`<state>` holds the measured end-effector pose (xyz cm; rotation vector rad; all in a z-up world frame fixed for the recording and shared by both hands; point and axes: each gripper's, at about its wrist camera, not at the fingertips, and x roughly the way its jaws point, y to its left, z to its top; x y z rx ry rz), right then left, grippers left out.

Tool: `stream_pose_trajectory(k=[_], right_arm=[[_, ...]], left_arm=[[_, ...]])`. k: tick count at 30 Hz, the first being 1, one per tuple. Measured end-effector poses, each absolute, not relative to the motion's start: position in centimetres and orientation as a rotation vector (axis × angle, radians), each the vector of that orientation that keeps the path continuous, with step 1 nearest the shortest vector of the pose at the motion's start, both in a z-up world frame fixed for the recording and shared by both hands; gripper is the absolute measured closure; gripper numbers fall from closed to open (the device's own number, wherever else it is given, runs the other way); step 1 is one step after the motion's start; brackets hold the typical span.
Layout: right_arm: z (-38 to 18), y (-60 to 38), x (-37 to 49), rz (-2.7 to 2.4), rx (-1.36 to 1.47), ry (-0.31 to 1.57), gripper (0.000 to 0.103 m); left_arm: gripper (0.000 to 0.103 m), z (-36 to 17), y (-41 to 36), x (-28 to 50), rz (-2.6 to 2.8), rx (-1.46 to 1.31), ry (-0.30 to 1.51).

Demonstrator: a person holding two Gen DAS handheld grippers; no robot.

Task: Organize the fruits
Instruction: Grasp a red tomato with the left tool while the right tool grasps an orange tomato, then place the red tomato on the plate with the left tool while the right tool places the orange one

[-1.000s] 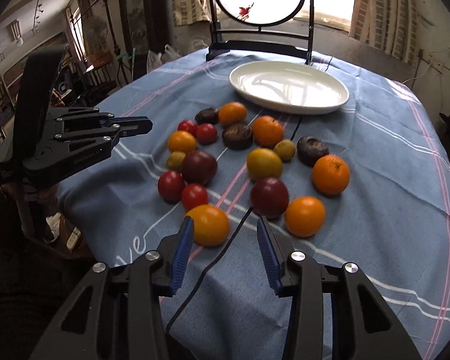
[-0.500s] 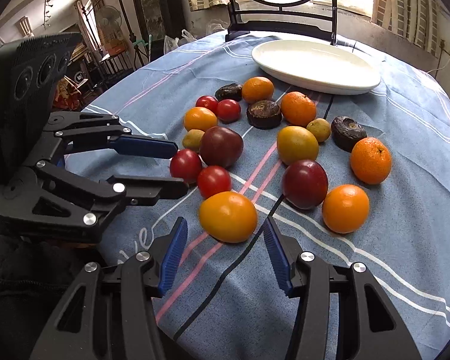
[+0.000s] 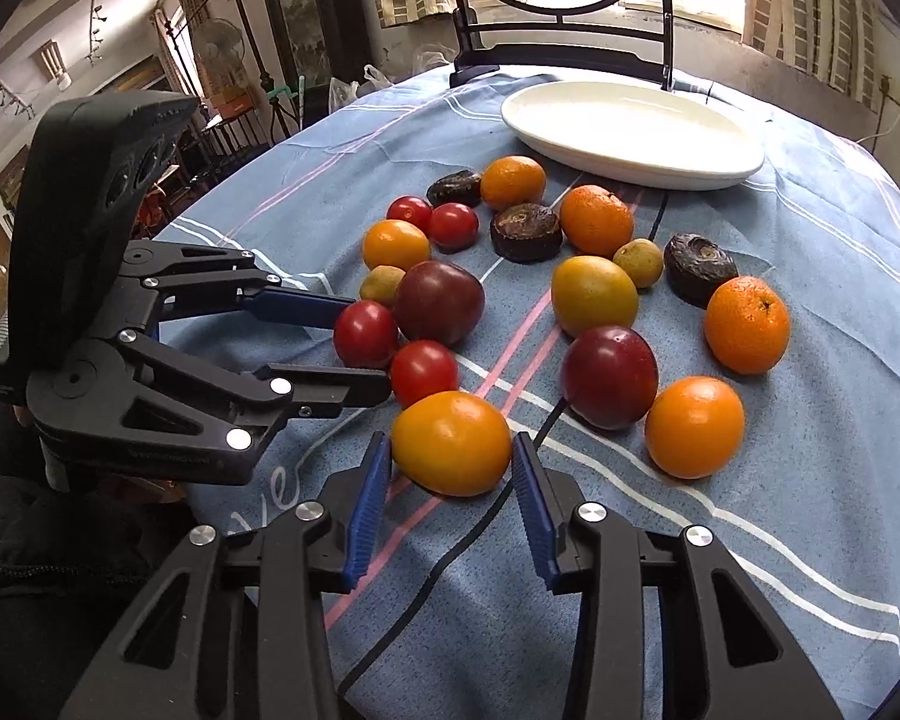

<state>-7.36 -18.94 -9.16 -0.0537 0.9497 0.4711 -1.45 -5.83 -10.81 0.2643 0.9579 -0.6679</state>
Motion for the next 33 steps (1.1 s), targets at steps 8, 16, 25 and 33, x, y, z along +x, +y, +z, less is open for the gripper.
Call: stream_pose_trajectory(k=[8,16,25,33], right_arm=[[-8.6,-19.2,-7.3,0.511,-0.055,0.951,0.063],[-0.5,-21.1,-1.8,0.441,-0.123,0.769,0.063],[-1.3,-23.0,16.2,0.237,-0.084,0.844,0.063],[-5.2,-24.8,22.6,0.203,0.009,0.933,0.062]], left_arm=[[0.073,-10.1,-5.4,-1.0,-0.675,0.249,0.966],[0.073,-1.7,-6.1,3.6,-0.67,0.244,0.784],[0.072,-1.9,-10.8,20.6,-0.437,0.214,0.871],[0.072,-6.7,-12.0,26.1,-0.336,0.255,0.928]])
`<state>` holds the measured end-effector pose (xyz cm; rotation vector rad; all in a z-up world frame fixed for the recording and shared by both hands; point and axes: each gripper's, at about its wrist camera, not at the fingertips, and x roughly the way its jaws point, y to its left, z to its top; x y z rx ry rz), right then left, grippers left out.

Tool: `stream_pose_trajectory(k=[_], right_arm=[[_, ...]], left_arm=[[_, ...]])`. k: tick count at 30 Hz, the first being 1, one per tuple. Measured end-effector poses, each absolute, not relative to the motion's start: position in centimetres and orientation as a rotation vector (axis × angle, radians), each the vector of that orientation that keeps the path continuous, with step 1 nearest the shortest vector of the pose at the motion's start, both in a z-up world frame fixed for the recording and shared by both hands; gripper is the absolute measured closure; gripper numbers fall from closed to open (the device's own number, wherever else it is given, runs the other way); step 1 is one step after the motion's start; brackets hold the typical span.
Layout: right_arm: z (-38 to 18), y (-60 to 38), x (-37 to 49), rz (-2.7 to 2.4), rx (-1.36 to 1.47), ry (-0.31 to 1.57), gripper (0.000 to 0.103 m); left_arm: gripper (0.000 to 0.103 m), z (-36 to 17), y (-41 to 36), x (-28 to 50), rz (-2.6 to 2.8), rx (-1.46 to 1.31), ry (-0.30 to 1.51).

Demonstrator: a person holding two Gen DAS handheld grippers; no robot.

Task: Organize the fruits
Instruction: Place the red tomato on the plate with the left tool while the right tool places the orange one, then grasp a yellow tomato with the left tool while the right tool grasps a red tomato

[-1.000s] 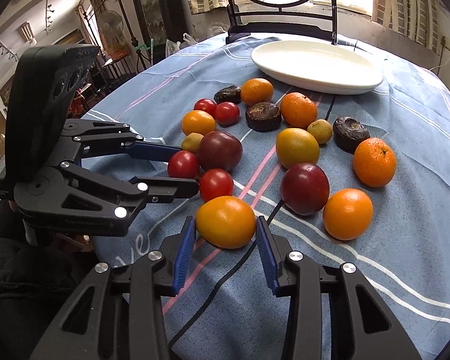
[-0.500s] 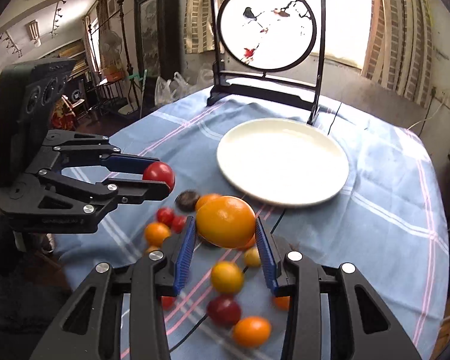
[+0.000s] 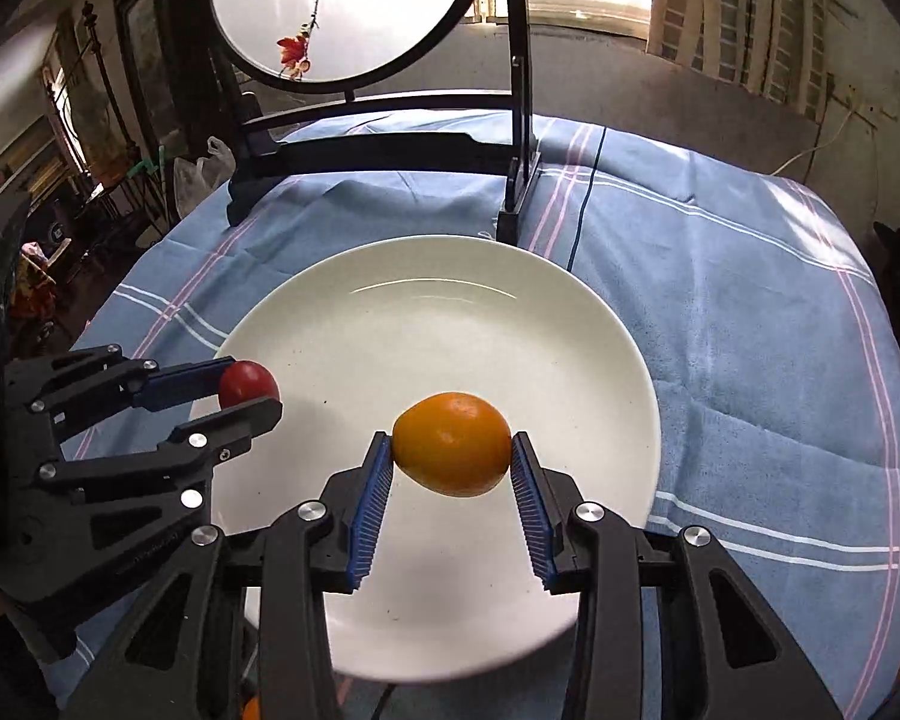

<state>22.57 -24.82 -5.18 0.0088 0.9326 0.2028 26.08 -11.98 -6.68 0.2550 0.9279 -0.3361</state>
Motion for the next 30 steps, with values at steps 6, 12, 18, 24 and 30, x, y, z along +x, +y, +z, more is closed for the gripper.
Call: stream_pose_trajectory(k=[6,12,18,24,30], right_arm=[[-6.5,-24.9,25.4,0.187,0.041,0.969,0.062],[-6.8,-24.5,26.9,0.185,0.052,0.983,0.058],[-5.3,-24.5,26.0,0.177,0.053,0.93,0.048],[-4.0,-24.6,23.7,0.174,0.033,0.906,0.048],[-2.5,-24.8,19.2,0.184,0.018,0.879,0.048]], left_arm=[[0.072,-7.9,-12.7,27.5,-0.311,0.262,0.932],[0.068,-8.4,-12.9,28.1,-0.3,0.276,0.916],[0.04,-7.6,-12.5,27.5,-0.275,0.276,0.875],[0.04,-6.4,-12.2,25.6,-0.273,0.287,0.826],[0.035,-4.9,-11.5,22.0,-0.284,0.296,0.784]])
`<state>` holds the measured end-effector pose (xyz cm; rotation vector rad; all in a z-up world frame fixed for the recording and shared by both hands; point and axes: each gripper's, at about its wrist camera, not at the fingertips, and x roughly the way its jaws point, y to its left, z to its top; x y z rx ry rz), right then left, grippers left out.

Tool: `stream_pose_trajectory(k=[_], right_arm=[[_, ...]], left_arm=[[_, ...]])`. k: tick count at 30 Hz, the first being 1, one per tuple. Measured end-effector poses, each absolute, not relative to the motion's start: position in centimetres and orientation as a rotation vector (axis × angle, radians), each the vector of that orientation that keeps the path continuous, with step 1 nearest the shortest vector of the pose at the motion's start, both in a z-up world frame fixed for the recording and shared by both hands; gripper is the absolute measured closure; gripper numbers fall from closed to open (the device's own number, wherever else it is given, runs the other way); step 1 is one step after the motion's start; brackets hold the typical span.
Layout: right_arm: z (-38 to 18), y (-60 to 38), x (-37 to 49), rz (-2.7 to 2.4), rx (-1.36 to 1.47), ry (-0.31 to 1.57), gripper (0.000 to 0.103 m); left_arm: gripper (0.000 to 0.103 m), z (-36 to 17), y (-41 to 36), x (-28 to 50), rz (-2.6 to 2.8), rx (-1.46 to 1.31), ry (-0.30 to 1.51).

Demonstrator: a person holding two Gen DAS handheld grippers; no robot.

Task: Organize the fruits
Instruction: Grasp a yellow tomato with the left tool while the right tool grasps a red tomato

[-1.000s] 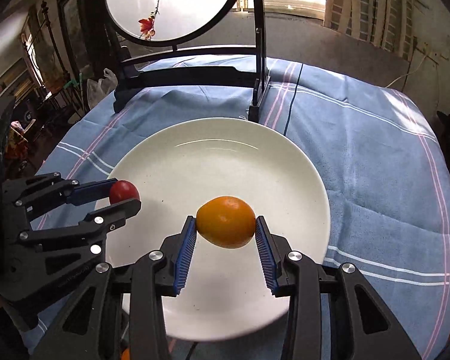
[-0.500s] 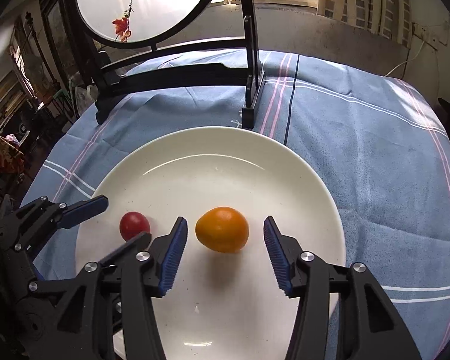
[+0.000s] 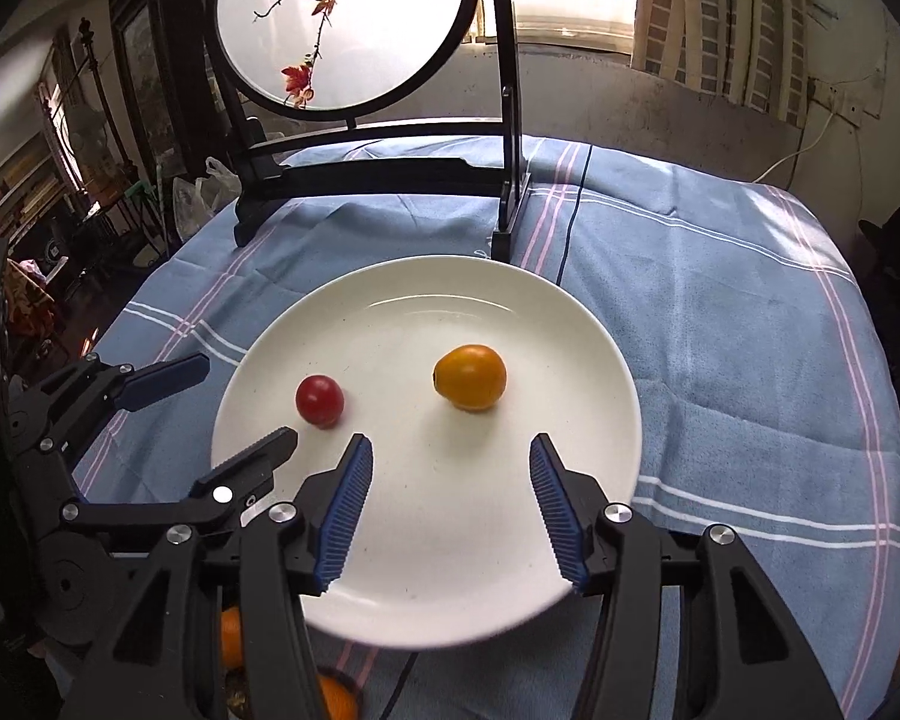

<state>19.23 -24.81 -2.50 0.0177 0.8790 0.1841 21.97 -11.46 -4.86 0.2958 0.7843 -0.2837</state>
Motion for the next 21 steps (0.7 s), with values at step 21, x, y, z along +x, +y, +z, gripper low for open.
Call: stream_pose_trajectory(k=[21], right_arm=[[-6.2,-16.9,-5.1,0.575,-0.209,0.937,0.044]], left_arm=[[0.025,-5.4,-1.8,4.2,-0.38,0.295,0.791]])
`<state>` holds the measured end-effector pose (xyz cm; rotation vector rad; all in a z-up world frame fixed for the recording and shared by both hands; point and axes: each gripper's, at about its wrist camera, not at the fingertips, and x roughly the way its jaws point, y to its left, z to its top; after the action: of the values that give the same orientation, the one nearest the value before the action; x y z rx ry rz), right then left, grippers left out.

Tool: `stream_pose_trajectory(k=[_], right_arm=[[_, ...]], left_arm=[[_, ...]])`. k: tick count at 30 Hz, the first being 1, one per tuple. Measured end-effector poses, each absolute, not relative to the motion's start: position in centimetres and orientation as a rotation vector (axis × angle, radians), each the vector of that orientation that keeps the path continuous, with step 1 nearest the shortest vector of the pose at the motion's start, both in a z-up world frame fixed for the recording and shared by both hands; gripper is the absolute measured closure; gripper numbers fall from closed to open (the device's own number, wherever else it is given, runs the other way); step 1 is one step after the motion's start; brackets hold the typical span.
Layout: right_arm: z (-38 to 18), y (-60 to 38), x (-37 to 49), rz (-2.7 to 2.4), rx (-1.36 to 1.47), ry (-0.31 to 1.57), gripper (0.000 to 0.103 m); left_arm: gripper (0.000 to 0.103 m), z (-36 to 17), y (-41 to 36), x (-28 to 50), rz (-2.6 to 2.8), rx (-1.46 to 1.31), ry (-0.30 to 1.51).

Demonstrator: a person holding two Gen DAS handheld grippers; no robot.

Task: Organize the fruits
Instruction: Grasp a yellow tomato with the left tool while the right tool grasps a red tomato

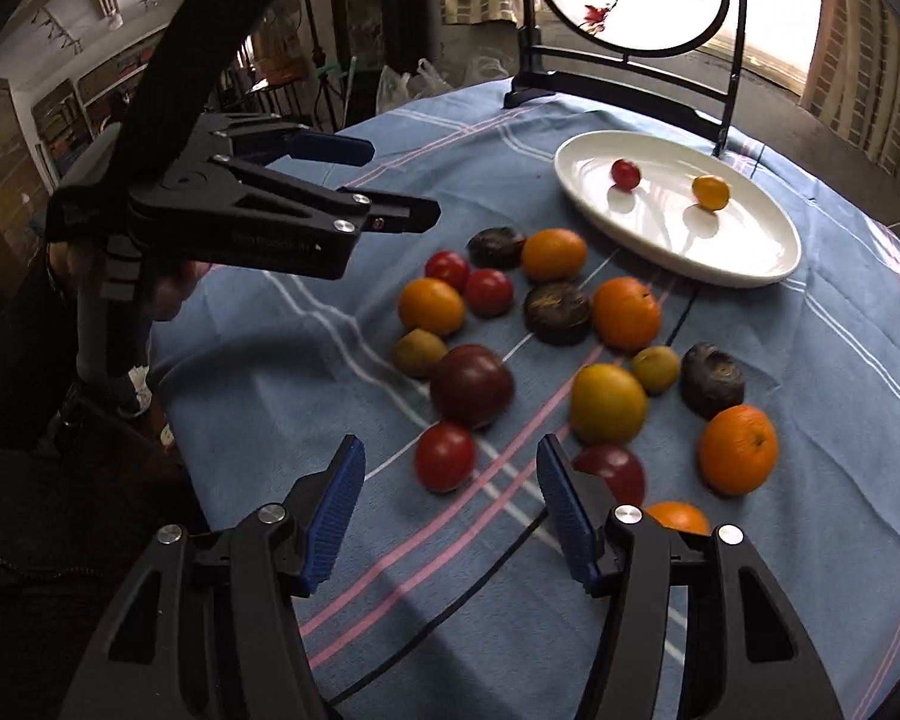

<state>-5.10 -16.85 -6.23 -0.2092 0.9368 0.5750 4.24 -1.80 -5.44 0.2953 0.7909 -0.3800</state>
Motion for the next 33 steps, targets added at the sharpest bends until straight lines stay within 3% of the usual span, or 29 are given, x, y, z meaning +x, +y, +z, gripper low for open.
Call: stream_pose_trajectory(k=[4,6,7,10,17,21,23,33], right_arm=[[-8.3,-15.8,-4.4,0.567,-0.197,0.999,0.047],[-8.9,-15.6,-4.0,0.573,-0.191,1.018,0.073],[-8.9,-15.5,-4.1,0.557,-0.205,1.006,0.077],[-8.5,-15.9,-4.4,0.563,-0.202,1.003,0.078],[-8.1,-17.9,-4.7,0.525,-0.173,0.988,0.077],[-8.3,-18.4,-4.4,0.52,-0.167,0.989,0.077],[-8.3,-18.6,-4.3,0.519,-0.161,0.989,0.077],[-6.9,-18.9,-4.3,0.522,-0.166,0.964,0.077]], left_arm=[[0.025,-6.7,-1.2,1.8,-0.441,0.323,0.832],[0.025,-7.2,-1.3,0.8,-0.488,0.328,0.848],[0.025,-7.5,-1.5,0.5,-0.512,0.323,0.864],[0.025,-8.7,-2.8,-0.3,-0.574,0.328,0.907],[0.049,-10.7,-4.9,1.1,-0.574,0.293,0.966],[0.057,-10.9,-5.2,1.9,-0.568,0.25,0.98],[0.075,-10.8,-5.3,2.1,-0.58,0.23,0.995],[0.077,-8.0,-4.4,1.1,-0.581,0.25,0.913]])
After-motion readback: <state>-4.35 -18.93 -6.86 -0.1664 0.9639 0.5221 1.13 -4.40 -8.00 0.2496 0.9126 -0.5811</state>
